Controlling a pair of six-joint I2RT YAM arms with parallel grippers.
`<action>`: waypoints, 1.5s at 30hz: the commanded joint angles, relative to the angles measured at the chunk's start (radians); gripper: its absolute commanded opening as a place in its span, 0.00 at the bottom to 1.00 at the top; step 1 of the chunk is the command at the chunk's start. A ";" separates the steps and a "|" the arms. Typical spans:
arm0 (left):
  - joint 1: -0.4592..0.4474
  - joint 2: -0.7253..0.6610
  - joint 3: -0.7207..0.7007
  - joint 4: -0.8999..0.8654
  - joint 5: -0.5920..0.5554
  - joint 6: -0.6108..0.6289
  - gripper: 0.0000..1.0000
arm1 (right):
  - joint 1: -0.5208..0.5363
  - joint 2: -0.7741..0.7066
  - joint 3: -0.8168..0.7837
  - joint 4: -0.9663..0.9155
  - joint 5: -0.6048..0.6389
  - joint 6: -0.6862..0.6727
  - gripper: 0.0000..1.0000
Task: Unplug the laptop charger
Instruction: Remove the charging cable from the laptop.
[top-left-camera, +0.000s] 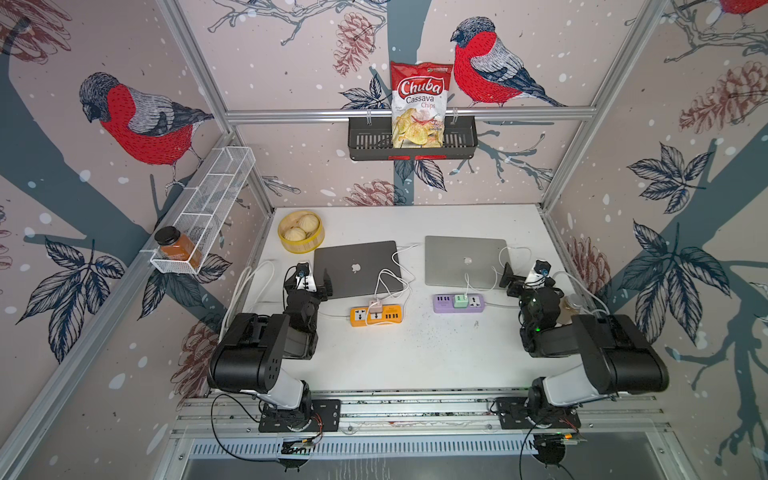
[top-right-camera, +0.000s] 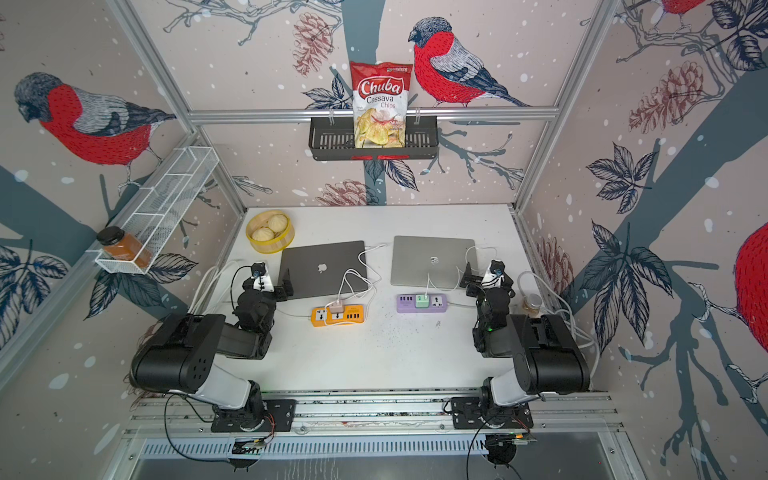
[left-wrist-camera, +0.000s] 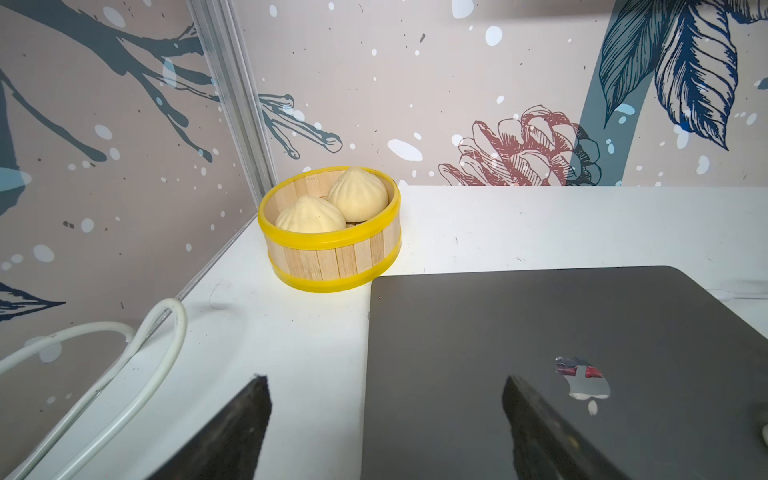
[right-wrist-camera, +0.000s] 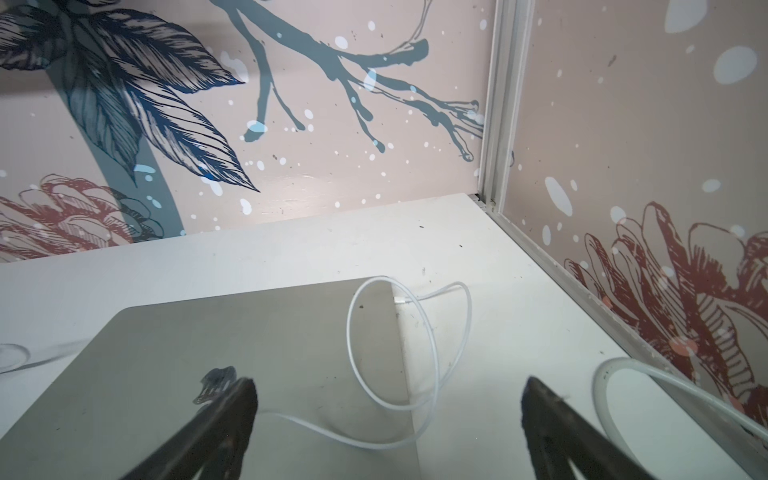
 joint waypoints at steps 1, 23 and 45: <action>0.000 -0.056 -0.009 0.034 -0.032 -0.005 0.81 | 0.032 -0.053 0.009 -0.051 0.053 -0.043 1.00; -0.282 -0.168 0.634 -0.881 0.197 -0.293 0.19 | -0.132 -0.237 0.601 -1.145 -0.016 0.236 1.00; -0.557 0.622 1.335 -1.198 0.264 -0.345 0.00 | -0.263 0.359 1.122 -1.447 -0.178 0.179 0.96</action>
